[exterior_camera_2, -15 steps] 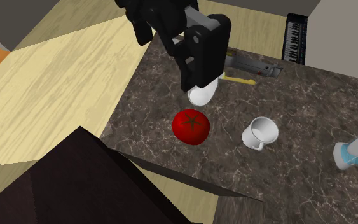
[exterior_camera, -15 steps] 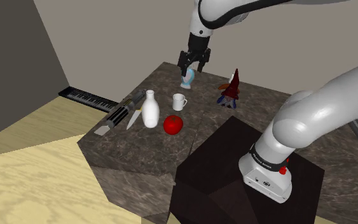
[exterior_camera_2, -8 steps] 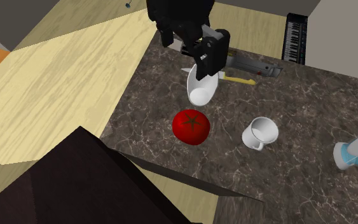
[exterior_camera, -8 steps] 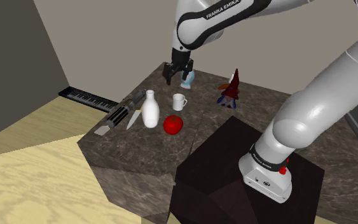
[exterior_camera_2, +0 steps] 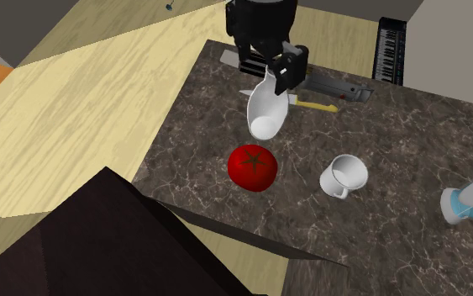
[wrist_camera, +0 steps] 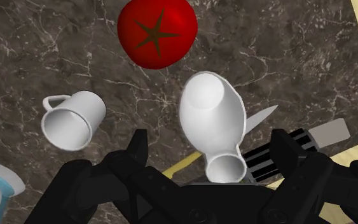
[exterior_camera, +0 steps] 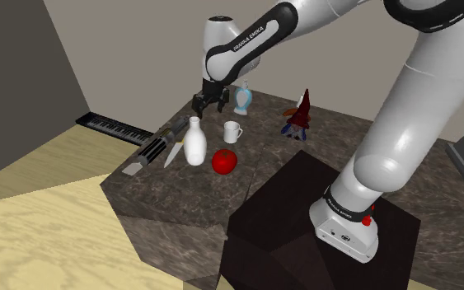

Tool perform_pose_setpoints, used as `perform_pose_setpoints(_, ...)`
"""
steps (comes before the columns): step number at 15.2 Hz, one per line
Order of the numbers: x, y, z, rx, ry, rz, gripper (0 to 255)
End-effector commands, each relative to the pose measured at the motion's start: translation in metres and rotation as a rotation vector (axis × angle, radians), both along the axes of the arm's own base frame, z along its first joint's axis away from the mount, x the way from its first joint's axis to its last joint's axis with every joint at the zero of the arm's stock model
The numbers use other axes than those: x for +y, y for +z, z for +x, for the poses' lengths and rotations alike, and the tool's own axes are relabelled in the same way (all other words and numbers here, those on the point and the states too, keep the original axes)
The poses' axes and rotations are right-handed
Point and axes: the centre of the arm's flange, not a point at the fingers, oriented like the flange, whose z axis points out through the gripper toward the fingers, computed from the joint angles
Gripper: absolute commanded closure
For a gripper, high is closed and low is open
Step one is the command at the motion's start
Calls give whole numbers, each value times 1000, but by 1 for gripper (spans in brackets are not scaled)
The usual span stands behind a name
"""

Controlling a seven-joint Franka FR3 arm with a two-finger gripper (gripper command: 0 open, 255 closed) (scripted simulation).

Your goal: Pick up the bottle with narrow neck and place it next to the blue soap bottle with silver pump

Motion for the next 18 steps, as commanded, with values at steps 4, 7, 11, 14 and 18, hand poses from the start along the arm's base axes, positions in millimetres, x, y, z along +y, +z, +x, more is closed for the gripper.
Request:
perform_pose_setpoints(4, 19, -46, 45, -20, -2, -9, 0)
perform_pose_setpoints(7, 21, -64, 54, -24, -2, -11, 0)
perform_pose_setpoints(11, 21, -85, 56, -24, -2, -11, 0)
perform_pose_setpoints(14, 20, -93, 57, -24, -2, -11, 0)
perform_pose_setpoints(18, 20, -93, 57, -24, -2, -11, 0)
